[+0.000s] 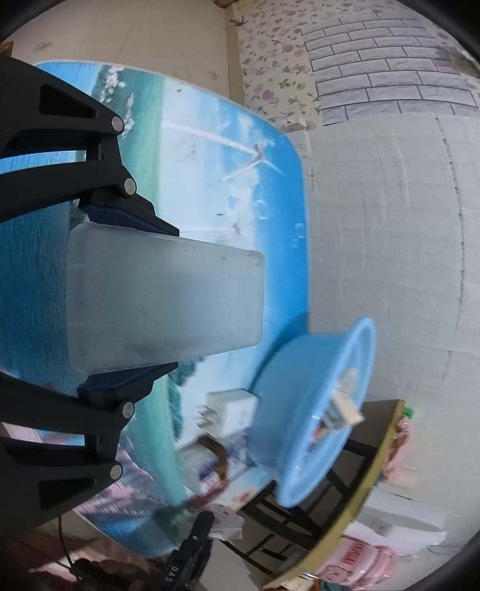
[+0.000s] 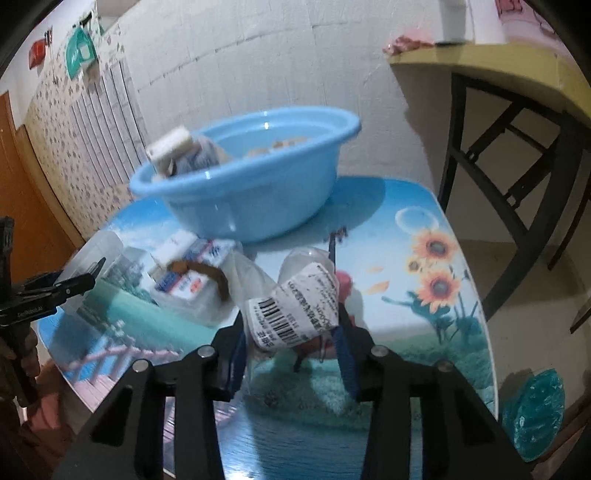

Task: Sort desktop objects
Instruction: 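Lift the clear box and barcode bag and carry both over the basin, then open both grippers to drop the clear box and barcode bag into the basin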

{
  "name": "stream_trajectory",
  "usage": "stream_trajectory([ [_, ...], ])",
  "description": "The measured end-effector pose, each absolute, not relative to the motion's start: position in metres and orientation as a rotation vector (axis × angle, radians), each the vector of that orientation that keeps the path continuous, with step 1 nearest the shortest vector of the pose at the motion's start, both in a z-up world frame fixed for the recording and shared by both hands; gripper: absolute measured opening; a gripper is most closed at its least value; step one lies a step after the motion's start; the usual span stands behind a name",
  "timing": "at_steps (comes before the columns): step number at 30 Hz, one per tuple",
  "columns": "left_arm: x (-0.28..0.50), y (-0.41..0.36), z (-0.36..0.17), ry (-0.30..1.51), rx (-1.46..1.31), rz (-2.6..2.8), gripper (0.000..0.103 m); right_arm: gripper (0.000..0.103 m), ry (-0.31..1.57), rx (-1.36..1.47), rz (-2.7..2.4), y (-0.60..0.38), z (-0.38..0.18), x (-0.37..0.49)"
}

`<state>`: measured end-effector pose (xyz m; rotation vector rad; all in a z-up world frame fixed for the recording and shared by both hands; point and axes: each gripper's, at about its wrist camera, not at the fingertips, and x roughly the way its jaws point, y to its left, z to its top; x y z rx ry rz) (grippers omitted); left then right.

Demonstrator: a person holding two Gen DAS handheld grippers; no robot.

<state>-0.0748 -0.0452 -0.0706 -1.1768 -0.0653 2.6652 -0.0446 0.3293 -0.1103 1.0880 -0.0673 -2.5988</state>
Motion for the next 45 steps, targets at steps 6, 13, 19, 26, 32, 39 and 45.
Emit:
stream_trajectory([
  [6, -0.074, -0.041, -0.04, -0.12, -1.125, 2.658, 0.061, 0.04, -0.105, 0.985, -2.595, 0.324, -0.083, -0.041],
  [13, -0.089, -0.022, -0.006, -0.141, -1.047, 2.626, 0.061, 0.04, -0.126, 0.923, -2.56, 0.316, -0.064, -0.057],
  [19, -0.114, 0.001, 0.009, -0.109, -1.031, 2.61, 0.061, 0.04, -0.141, 0.891, -2.527, 0.315, -0.048, -0.076],
  [26, -0.146, 0.035, 0.018, -0.071, -0.997, 2.577, 0.061, 0.04, -0.148, 0.875, -2.504, 0.314, -0.045, -0.111],
  [32, -0.177, 0.058, 0.016, -0.036, -1.002, 2.545, 0.061, 0.04, -0.143, 0.864, -2.491, 0.311, -0.047, -0.14],
  [39, -0.205, 0.077, 0.011, -0.007, -1.003, 2.508, 0.062, 0.04, -0.15, 0.909, -2.492, 0.311, -0.057, -0.169],
  [45, -0.21, 0.082, 0.014, 0.008, -0.962, 2.501, 0.079, 0.04, -0.134, 0.942, -2.492, 0.309, -0.062, -0.183],
])
